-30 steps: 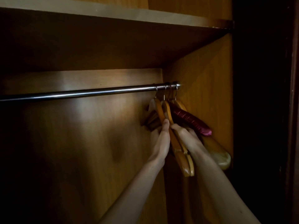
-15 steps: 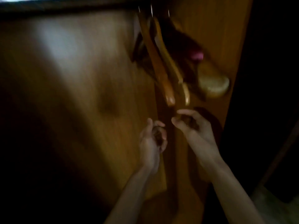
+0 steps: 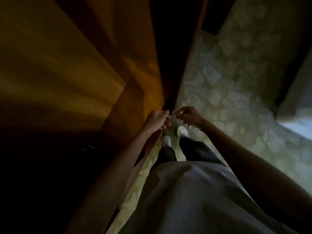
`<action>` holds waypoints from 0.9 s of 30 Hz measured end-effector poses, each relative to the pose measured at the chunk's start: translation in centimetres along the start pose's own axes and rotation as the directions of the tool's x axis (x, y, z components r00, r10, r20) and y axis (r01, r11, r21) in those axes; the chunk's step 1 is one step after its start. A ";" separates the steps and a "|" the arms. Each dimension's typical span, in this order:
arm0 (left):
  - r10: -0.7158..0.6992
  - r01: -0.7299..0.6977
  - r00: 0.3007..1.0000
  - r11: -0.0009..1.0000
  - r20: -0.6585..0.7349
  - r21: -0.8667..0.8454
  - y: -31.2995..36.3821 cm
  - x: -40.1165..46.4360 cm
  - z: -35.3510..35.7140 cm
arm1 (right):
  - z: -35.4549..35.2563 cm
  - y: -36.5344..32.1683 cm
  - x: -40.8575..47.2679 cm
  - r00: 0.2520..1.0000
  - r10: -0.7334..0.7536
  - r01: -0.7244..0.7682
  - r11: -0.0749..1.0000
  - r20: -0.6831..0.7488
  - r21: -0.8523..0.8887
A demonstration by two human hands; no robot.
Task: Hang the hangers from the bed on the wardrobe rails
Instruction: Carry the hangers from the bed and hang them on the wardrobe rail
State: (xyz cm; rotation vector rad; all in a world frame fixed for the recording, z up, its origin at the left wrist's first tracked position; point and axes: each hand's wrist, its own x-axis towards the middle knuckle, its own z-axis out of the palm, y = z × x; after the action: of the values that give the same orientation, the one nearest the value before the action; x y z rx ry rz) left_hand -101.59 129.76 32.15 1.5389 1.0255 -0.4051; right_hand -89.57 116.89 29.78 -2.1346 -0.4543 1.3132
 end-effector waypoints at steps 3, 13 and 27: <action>-0.019 0.011 0.993 0.998 0.117 0.068 -1.8 1.4 4.4 | 2.1 7.8 -1.9 0.975 0.208 -0.201 0.975 -0.081 0.095; -0.275 0.014 0.890 0.815 0.365 0.580 -6.7 3.7 20.5 | 10.7 26.7 -15.9 0.658 0.740 -0.543 0.596 -0.142 0.591; -0.248 -0.392 0.815 0.431 0.524 0.813 -2.1 1.6 42.7 | 10.9 41.2 -26.5 0.427 0.898 -0.295 0.034 0.100 0.955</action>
State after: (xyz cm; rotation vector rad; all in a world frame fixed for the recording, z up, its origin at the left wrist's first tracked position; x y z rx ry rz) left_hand -90.19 90.78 18.77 2.1756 0.1336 -1.4770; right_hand -111.98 73.52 18.02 -1.4694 1.4735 0.7907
